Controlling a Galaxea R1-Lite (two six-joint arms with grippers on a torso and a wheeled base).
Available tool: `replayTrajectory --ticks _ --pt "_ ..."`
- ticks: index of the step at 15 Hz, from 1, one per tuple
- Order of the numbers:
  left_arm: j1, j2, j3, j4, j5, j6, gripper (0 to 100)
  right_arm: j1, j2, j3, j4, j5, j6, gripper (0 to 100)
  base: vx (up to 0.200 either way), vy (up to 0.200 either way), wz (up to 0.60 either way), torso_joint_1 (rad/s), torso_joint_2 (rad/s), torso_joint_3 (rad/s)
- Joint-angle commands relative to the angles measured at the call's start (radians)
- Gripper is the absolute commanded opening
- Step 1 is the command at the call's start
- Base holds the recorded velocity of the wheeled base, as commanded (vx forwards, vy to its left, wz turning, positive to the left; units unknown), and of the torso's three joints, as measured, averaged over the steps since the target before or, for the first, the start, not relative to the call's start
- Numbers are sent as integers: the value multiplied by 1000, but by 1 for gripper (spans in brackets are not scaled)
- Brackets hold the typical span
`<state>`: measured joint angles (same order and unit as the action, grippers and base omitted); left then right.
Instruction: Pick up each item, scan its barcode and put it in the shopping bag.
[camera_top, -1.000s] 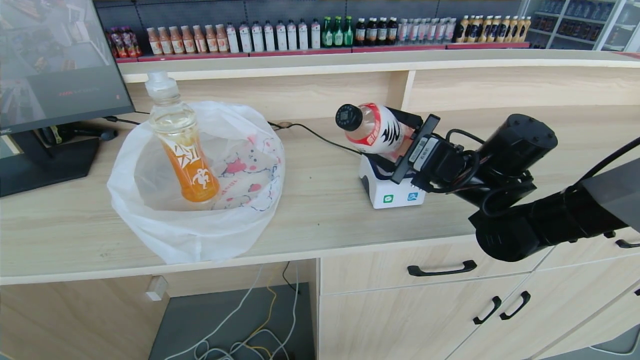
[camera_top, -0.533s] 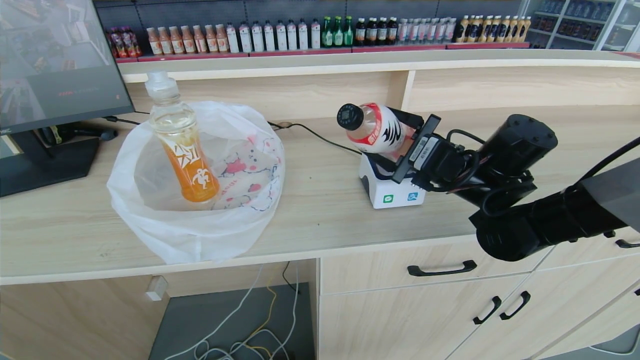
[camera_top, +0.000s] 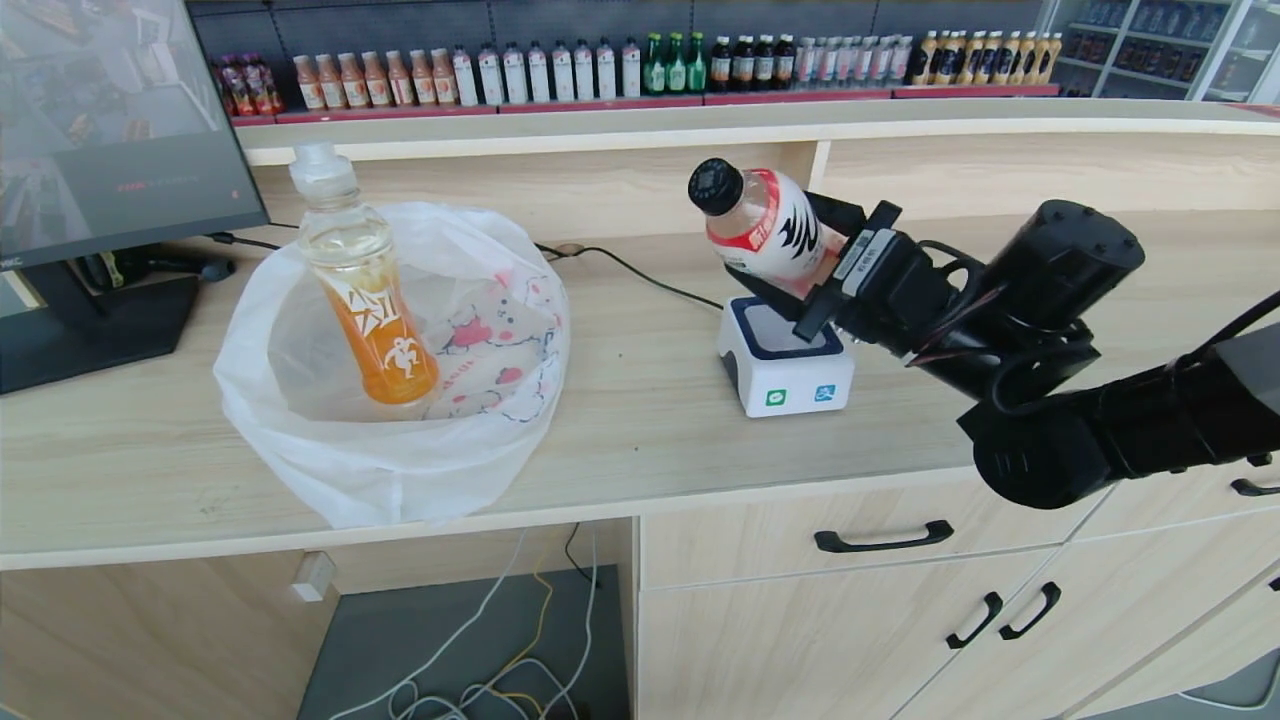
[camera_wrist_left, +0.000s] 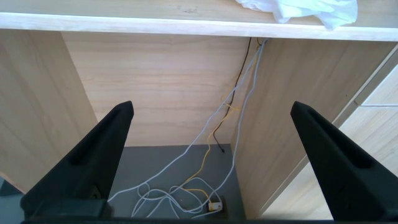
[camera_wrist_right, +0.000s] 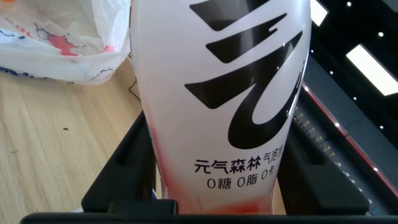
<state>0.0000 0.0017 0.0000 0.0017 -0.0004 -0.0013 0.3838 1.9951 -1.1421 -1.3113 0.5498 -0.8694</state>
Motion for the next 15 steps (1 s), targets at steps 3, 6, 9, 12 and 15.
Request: replayTrajectory --ticks 3,6,9,12,15 --pt "0 0 0 0 0 0 100 1 -119 -4 101 -13 66 0 0 0 0 0 0 0" --pt "0 0 0 0 0 0 100 -6 -185 7 99 -85 191 0 0 0 0 0 0 0" --pt "0 0 0 0 0 0 100 -28 -236 53 95 -102 271 0 0 0 0 0 0 0" --pt "0 0 0 0 0 0 100 -48 -314 168 95 -105 323 0 0 0 0 0 0 0" --pt "0 0 0 0 0 0 100 -54 -351 295 21 -175 438 0 0 0 0 0 0 0"
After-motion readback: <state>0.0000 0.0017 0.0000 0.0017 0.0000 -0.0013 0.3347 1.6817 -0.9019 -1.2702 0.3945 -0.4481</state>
